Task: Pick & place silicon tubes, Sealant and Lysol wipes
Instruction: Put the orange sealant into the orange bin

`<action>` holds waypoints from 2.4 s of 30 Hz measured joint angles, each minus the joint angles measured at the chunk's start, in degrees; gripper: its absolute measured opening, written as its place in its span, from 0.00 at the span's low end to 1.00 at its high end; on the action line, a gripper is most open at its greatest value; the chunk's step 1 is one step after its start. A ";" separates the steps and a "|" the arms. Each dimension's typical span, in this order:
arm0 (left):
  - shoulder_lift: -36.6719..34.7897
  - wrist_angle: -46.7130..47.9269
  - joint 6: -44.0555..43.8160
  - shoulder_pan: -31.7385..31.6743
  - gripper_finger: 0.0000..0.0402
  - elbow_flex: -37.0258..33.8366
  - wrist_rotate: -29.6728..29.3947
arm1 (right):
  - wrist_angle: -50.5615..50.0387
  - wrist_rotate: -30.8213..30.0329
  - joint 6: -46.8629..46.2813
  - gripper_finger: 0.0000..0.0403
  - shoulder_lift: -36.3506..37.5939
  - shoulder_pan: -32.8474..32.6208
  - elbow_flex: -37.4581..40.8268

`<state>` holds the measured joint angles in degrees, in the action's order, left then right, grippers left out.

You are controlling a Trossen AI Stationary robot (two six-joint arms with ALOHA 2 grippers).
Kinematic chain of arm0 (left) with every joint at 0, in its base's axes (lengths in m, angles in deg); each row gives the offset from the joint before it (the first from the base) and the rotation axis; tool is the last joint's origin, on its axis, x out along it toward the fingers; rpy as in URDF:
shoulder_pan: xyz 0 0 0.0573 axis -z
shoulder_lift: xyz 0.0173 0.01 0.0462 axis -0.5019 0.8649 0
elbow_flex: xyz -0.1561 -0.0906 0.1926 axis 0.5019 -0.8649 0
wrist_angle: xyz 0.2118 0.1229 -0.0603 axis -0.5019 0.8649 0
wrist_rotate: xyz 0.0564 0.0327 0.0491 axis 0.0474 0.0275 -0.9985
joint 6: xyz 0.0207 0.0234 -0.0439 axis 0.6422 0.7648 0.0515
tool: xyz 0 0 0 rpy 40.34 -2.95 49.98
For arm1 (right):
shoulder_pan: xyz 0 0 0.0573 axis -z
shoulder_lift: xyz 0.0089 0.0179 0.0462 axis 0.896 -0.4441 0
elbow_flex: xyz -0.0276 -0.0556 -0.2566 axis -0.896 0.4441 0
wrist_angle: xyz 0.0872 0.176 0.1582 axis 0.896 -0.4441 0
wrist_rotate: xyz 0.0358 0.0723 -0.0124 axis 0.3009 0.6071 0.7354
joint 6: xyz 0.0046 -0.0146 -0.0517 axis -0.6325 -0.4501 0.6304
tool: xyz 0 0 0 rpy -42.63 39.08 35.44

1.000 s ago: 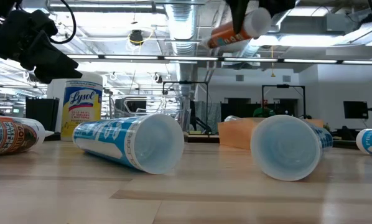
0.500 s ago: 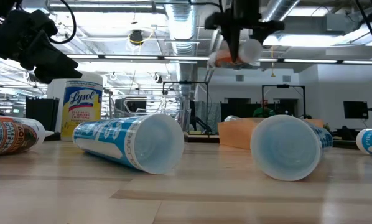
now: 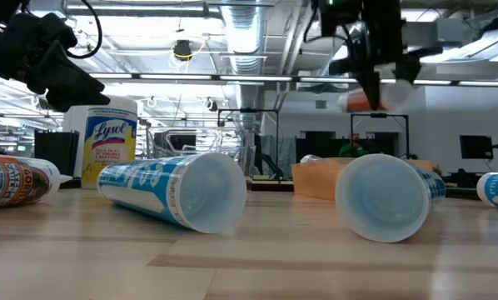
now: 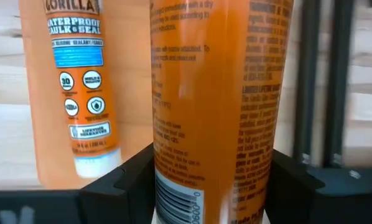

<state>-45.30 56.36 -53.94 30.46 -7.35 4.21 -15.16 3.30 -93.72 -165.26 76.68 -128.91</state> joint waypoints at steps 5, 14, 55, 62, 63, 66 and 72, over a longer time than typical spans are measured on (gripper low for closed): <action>0.00 0.00 0.00 0.02 0.58 0.01 0.00 | 7.35 -1.65 2.77 0.54 -1.23 2.01 5.74; 0.00 -0.02 -0.57 0.02 0.58 0.00 0.00 | 18.72 -1.56 5.18 0.55 -7.18 5.75 10.19; -0.01 -0.02 -0.81 0.01 0.58 0.01 0.00 | 21.73 1.86 7.80 0.61 -12.59 3.80 10.39; 0.00 -5.20 0.83 0.00 0.58 0.01 0.74 | 17.16 0.89 8.34 0.61 -12.59 3.43 6.48; 0.00 -6.38 2.45 0.00 0.58 0.27 1.93 | 15.78 0.14 8.33 0.61 -12.42 3.09 5.16; 0.36 -7.59 5.07 0.02 0.58 2.54 6.18 | 11.62 -1.92 8.33 0.61 -11.56 1.73 1.06; 5.02 -6.19 0.97 0.02 0.58 9.02 13.11 | 9.42 -5.67 8.33 0.61 -4.85 -2.06 -3.90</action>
<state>-40.27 50.17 -52.98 30.48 1.67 17.32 -5.74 -2.37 -85.39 -170.11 74.62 -132.81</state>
